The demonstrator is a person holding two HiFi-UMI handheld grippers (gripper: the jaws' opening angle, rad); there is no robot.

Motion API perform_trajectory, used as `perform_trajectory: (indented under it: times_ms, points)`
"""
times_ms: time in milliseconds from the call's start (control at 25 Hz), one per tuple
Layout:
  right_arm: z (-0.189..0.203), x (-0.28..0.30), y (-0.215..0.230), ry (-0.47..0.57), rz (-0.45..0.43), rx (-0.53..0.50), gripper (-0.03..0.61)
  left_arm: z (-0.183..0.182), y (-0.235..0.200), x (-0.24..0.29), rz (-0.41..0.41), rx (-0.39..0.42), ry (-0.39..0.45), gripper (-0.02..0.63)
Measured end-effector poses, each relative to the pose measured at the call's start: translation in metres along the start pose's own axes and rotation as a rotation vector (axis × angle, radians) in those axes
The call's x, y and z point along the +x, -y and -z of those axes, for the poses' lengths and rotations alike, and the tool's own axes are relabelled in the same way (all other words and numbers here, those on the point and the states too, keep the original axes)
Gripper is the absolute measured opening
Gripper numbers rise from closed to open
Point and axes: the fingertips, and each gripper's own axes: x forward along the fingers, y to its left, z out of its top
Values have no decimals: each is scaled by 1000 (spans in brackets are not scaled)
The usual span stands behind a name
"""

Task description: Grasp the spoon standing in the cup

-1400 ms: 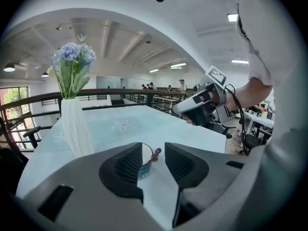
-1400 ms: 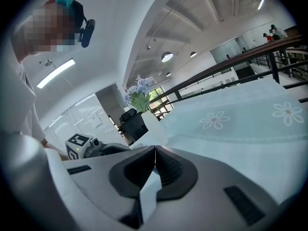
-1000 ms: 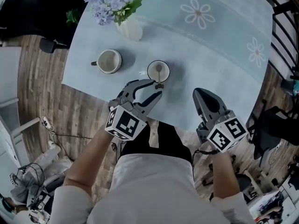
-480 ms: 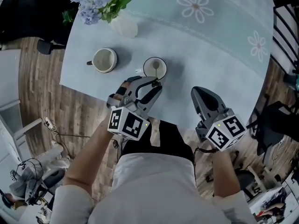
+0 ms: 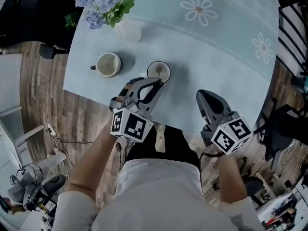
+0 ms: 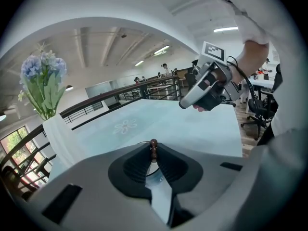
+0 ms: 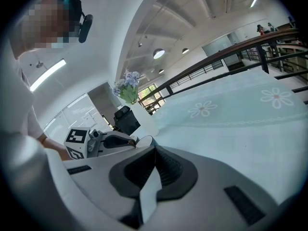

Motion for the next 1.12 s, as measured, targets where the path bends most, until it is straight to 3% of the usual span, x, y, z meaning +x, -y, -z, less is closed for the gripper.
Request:
perform_trajectory:
  times_ms: [520, 1120]
  points:
    - [-25, -4, -15, 25, 8, -33, 21, -38, -37, -41, -60, -172, 124, 51]
    - [-78, -21, -63, 117, -22, -132, 21, -124, -60, -130, -128, -229, 391, 51]
